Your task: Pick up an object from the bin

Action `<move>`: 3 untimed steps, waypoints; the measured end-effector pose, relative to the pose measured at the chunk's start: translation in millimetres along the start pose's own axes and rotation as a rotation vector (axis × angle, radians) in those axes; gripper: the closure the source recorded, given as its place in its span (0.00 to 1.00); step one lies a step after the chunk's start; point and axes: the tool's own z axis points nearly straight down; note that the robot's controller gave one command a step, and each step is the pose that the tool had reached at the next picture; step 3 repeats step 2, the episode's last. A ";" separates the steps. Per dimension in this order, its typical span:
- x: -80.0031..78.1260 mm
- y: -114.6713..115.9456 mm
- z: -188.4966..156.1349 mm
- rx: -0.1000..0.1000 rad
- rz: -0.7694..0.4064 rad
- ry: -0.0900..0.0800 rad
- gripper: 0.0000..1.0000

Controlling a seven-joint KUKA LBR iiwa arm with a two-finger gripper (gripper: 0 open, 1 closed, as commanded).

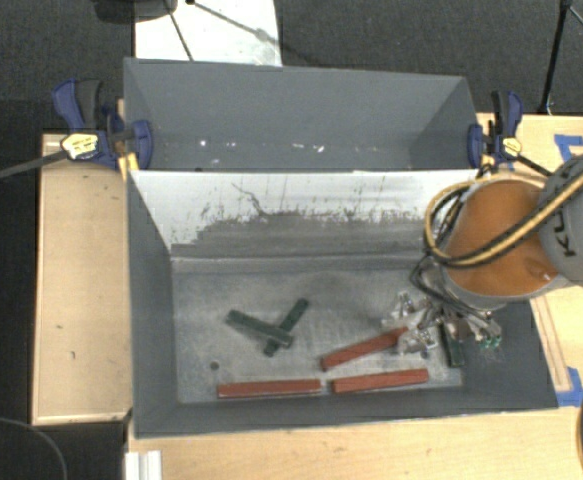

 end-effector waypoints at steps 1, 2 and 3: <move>-9.3 -25.3 -165.8 -0.004 -0.025 0.006 1.00; -8.4 -24.6 -163.8 -0.006 -0.025 0.010 1.00; -8.4 -24.6 -163.8 -0.006 -0.025 0.010 1.00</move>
Offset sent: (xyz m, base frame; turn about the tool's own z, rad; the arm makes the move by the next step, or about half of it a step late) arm 0.0000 0.0000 0.0000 0.0000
